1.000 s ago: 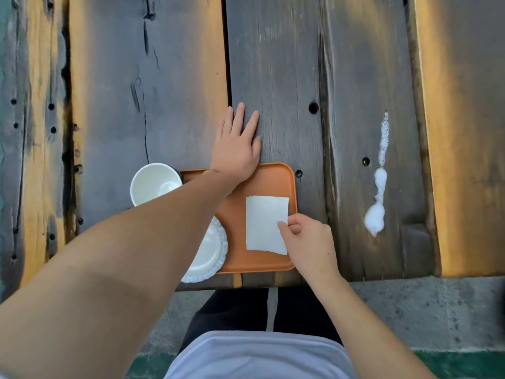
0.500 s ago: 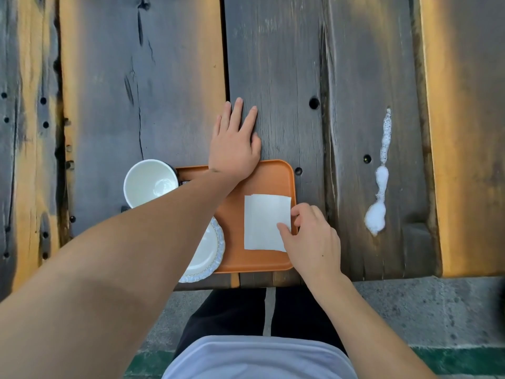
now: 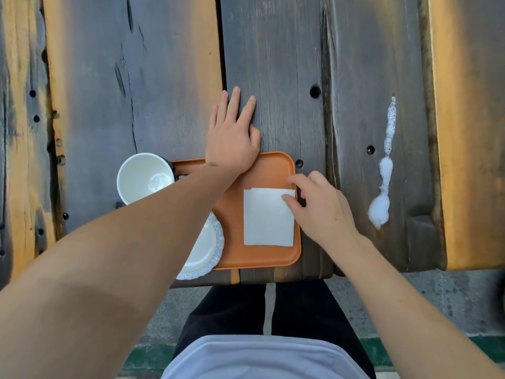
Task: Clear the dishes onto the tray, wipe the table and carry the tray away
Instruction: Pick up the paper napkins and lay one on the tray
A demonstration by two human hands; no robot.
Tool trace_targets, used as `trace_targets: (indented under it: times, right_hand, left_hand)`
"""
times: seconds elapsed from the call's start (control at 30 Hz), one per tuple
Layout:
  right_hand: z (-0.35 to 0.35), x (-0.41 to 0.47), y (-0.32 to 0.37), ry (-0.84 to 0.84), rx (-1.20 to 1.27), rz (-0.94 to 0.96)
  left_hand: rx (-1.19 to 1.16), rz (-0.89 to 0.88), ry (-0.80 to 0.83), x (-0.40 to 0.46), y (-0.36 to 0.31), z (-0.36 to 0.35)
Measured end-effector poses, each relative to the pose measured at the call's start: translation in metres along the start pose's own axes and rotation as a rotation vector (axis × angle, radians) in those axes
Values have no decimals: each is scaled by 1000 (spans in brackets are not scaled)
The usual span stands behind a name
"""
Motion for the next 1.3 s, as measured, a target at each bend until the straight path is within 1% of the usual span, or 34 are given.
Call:
trace_targets:
  times: [0.13, 0.3, 0.4, 0.53, 0.6, 0.7, 0.8, 0.87, 0.93, 1.0, 1.1, 1.17, 1.23, 1.3]
  right_hand:
    - [-2, 14, -1, 122, -63, 20]
    - [-3, 22, 1, 170, -46, 2]
    - [1, 20, -3, 161, 48, -42]
    - [0, 4, -9, 180, 313, -157]
    - [-4, -5, -10, 164, 430, -228]
    - [-9, -14, -10, 141, 476, -295]
    - [-16, -20, -2, 202, 478, -297]
    - [-13, -23, 7, 209, 549, -275]
    - [-6, -29, 11, 161, 669, -298]
    - [4, -38, 5, 86, 783, -384]
    - [25, -53, -17, -38, 875, -499]
    - [46, -63, -39, -86, 866, -544]
    - [72, -70, -71, -123, 772, -567]
    - [106, -66, -105, -198, 672, -565]
  left_hand:
    - [6, -3, -13, 0, 0, 0]
    - [16, -11, -10, 0, -1, 1]
    - [16, -9, 5, 1, -1, 0]
    - [13, -3, 0, -1, -2, -1]
    - [8, 2, 5, -1, -1, 0]
    - [2, 6, 33, -1, 0, 1]
    - [1, 6, 84, 0, -3, 2]
    - [16, 15, 127, 3, -6, 3]
    - [63, 18, 155, 6, -10, 5]
    - [125, -11, 173, 5, -19, 7]
    - [164, -62, 198, 3, -40, 5]
    - [153, -75, 221, 3, -59, 1]
    - [132, -91, 228, 6, -79, -6]
    - [118, -115, 203, 13, -99, -16]
Point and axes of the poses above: each hand's wrist, its own x-axis towards the middle knuckle, its own z-axis out of the back of the hand, y = z × x, the point moved 10 cm from there along x, towards the middle knuckle, and after that the axes turned 14 degrees about z, right-handed, at the moved point
